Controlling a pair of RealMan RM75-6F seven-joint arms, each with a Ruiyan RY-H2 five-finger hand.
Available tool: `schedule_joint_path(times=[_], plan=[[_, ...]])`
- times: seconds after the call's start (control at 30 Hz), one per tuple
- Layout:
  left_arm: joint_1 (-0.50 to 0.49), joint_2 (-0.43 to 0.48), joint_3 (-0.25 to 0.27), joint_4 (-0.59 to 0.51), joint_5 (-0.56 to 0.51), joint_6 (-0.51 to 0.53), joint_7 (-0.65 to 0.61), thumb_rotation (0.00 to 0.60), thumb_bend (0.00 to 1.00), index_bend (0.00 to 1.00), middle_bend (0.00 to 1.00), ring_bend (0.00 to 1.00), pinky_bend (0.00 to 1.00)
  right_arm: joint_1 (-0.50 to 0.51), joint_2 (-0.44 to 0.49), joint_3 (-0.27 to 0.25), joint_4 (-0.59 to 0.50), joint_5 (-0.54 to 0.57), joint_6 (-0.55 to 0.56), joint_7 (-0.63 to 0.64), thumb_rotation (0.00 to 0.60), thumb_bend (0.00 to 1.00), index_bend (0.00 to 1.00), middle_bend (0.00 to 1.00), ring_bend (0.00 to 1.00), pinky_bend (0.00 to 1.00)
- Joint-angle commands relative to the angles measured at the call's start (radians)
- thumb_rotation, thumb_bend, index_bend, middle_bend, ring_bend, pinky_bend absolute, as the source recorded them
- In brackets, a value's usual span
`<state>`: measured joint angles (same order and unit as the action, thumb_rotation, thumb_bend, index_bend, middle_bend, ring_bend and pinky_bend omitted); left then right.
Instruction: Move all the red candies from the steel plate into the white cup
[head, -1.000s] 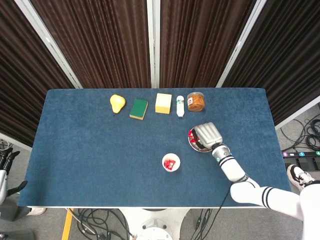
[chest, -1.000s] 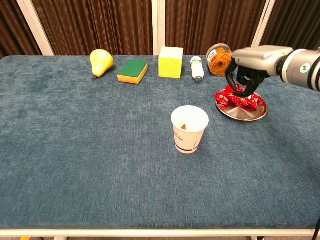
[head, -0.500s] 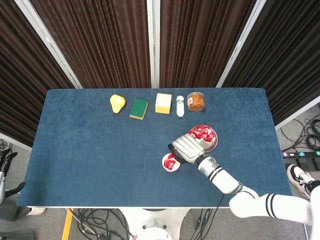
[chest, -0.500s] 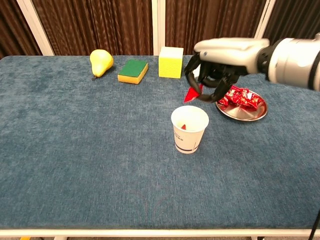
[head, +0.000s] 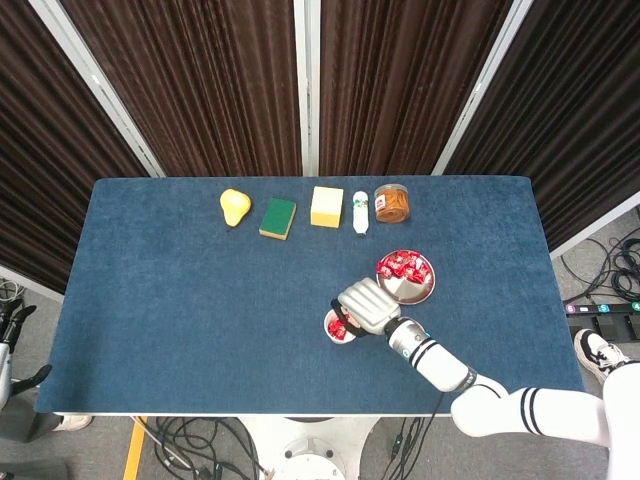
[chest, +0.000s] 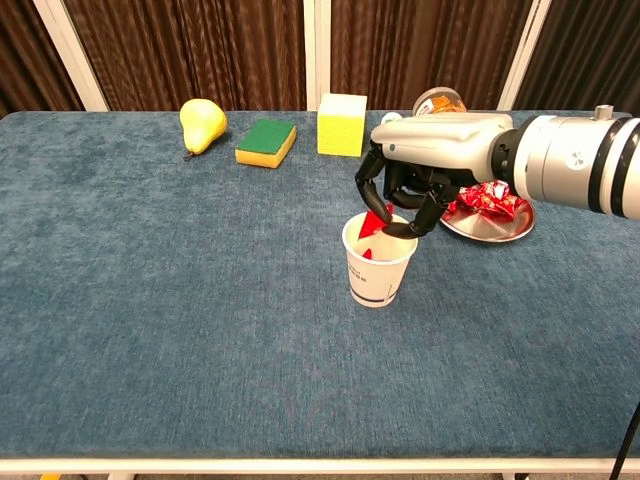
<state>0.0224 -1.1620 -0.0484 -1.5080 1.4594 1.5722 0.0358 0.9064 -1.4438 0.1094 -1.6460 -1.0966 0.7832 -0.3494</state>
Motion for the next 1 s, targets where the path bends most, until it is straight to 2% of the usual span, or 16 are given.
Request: schedule_joint_path(times=[0.03, 0.3, 0.47, 0.6, 0.8, 1.0], plan=[[-0.001, 0.0, 0.0, -0.001, 0.0, -0.001, 0.002, 0.6, 0.0, 0.22, 0.21, 0.21, 0.2, -0.003, 0.005, 0.0, -0.004, -0.006, 0.005, 0.006, 0.6, 0.28, 0.45, 0.87, 0.9, 1.0], [-0.001, 0.0, -0.001, -0.003, 0.001, -0.001, 0.005, 0.6, 0.0, 0.22, 0.21, 0.21, 0.2, -0.005, 0.016, -0.006, -0.006, -0.017, 0.0, 0.024, 0.6, 0.21, 0.36, 0.87, 0.89, 1.0], [-0.001, -0.001, -0.001, -0.001, 0.003, 0.001, 0.003, 0.6, 0.0, 0.22, 0.21, 0.21, 0.2, -0.02, 0.038, 0.034, 0.008, 0.0, 0.052, 0.046, 0.6, 0.2, 0.35, 0.87, 0.89, 1.0], [-0.001, -0.006, -0.001, 0.004, 0.005, 0.002, -0.003, 0.6, 0.0, 0.22, 0.21, 0.21, 0.2, -0.005, 0.034, 0.056, 0.106, 0.13, 0.049, -0.01, 0.6, 0.2, 0.35, 0.87, 0.89, 1.0], [0.005, -0.01, 0.003, 0.008, 0.003, 0.005, -0.007, 0.6, 0.0, 0.22, 0.21, 0.21, 0.2, 0.034, -0.056, 0.039, 0.288, 0.325, -0.011, -0.097, 0.6, 0.2, 0.35, 0.87, 0.89, 1.0], [0.008, -0.007, 0.004, 0.005, 0.007, 0.012, -0.006, 0.6, 0.0, 0.22, 0.21, 0.21, 0.2, 0.065, -0.137, 0.031, 0.422, 0.419, -0.06, -0.127, 0.6, 0.2, 0.37, 0.87, 0.89, 1.0]])
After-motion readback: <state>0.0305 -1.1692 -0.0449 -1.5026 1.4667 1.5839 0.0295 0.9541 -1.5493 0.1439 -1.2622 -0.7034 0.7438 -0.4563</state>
